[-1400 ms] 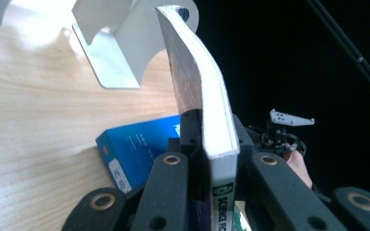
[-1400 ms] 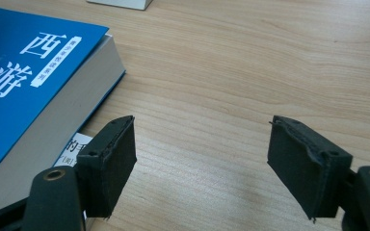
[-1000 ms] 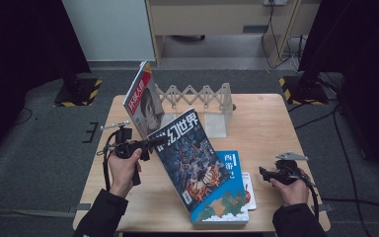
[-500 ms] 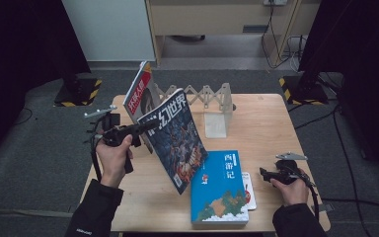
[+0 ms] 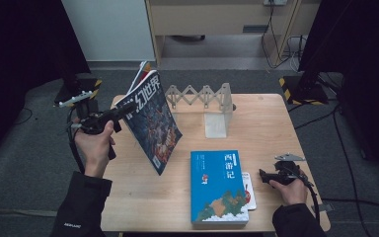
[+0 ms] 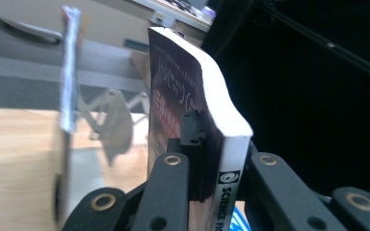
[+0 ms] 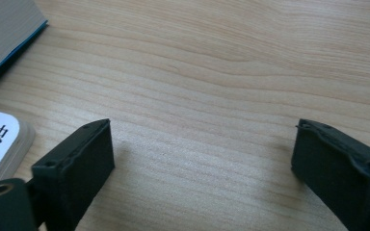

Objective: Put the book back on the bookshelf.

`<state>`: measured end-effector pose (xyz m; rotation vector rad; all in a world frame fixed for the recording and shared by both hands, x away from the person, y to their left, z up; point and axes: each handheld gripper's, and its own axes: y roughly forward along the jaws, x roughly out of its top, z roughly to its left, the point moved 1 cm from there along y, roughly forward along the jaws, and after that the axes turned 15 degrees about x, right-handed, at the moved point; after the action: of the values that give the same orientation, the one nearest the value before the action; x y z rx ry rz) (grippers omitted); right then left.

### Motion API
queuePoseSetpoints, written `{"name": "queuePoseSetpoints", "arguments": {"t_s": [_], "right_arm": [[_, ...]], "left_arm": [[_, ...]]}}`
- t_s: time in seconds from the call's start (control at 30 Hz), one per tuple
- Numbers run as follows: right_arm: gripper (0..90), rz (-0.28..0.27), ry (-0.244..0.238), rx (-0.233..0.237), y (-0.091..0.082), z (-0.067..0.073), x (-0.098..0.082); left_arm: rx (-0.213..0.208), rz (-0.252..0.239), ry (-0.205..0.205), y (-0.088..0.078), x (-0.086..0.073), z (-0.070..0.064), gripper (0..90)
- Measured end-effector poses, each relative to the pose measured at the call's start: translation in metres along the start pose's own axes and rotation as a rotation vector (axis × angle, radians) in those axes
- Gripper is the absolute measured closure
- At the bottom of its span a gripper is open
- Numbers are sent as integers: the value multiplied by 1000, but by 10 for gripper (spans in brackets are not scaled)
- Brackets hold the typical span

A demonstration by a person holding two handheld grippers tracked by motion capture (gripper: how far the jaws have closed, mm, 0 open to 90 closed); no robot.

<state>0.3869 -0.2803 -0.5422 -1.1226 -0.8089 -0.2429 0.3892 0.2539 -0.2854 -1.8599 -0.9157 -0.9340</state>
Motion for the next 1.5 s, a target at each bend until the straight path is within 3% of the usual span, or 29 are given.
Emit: {"name": "queuePoseSetpoints", "arguments": {"t_s": [0.17, 0.37, 0.87, 1.1, 1.3, 1.5], "right_arm": [[52, -32, 2, -5, 1, 0, -3], [35, -38, -1, -1, 2, 0, -4], [35, -36, 1, 1, 2, 0, -4], [35, -36, -2, 1, 2, 0, -4], [34, -38, -3, -2, 2, 0, -4], [35, -38, -4, -1, 2, 0, -4]], "left_arm": [[70, -27, 39, 3, 11, -1, 819], [120, -46, 63, 14, 21, -1, 819], [245, -86, 64, 62, 33, -6, 819], [301, -95, 63, 84, 29, -7, 819], [349, -92, 93, 97, 25, -9, 819], [368, -88, 93, 111, 19, -11, 819]]}}
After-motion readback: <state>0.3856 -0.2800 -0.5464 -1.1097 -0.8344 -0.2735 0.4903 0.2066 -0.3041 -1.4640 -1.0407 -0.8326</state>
